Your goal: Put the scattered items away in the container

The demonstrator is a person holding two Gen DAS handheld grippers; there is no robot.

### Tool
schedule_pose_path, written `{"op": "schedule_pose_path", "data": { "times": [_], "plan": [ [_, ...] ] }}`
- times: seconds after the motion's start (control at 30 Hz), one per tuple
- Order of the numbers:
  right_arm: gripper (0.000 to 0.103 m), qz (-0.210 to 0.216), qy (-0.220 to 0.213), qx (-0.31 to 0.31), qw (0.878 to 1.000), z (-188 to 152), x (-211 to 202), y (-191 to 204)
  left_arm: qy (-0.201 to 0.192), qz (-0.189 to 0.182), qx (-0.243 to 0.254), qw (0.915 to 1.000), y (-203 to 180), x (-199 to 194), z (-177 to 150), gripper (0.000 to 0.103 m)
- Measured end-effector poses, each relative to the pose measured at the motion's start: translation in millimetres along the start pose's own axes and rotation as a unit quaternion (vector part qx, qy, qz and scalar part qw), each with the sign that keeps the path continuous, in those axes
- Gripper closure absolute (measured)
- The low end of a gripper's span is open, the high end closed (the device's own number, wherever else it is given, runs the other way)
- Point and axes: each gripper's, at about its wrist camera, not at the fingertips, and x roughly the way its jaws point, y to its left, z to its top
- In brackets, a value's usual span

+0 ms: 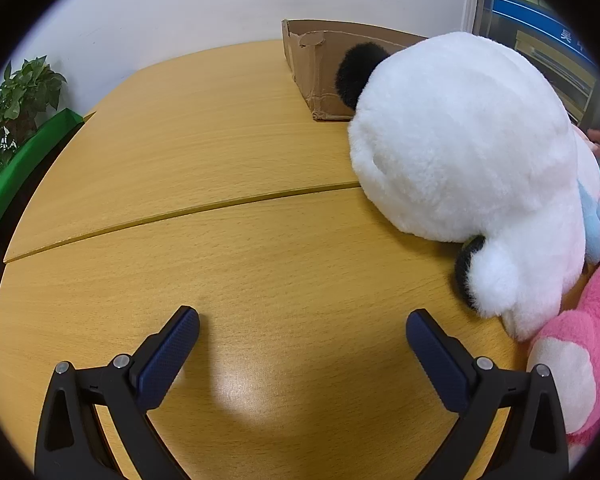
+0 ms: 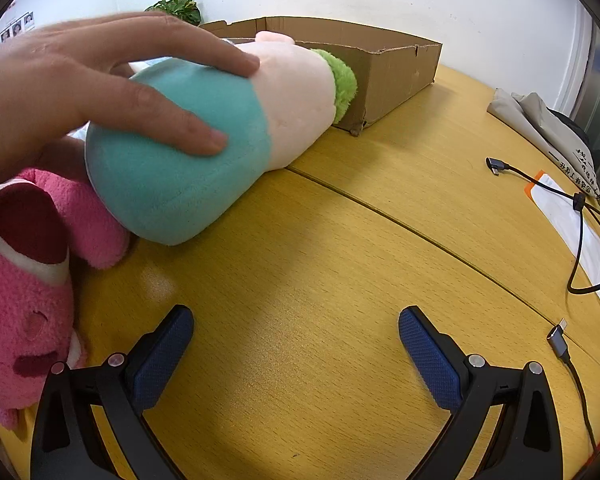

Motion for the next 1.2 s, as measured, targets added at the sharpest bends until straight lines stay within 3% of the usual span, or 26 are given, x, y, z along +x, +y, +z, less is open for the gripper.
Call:
{"op": "schedule_pose_path", "data": {
  "times": [0.4, 0.63, 0.73, 0.87, 0.93, 1.03, 1.2],
  "plan": [
    [0.000, 0.001, 0.000, -0.001, 1.000, 0, 0, 0, 0.000, 0.002, -0.003, 1.0000, 0, 2, 1, 0.000],
    [0.000, 0.001, 0.000, -0.001, 1.000, 0, 0, 0, -0.006, 0.027, -0.026, 0.9993, -3, -3, -3, 0.002],
    [0.000, -0.006, 0.000, 0.011, 1.000, 0, 0, 0, -0.037, 0.043, -0.036, 0.9977, -13, -29, -15, 0.002],
    [0.000, -0.038, 0.019, 0.052, 0.998, -9, -8, 8, -0.093, 0.038, -0.047, 0.9938, -37, -95, -32, 0.002],
    [0.001, -0.075, 0.021, 0.079, 0.994, -18, -23, 15, -0.113, 0.038, -0.062, 0.9910, -53, -130, -41, 0.001],
    [0.001, -0.109, -0.051, 0.113, 0.986, -26, -80, 38, -0.151, 0.043, -0.067, 0.9854, -88, -171, -47, 0.001],
    [0.000, -0.162, -0.191, 0.127, 0.960, -17, -189, 118, -0.171, 0.029, 0.011, 0.9848, -170, -183, -31, 0.001]
  ]
}}
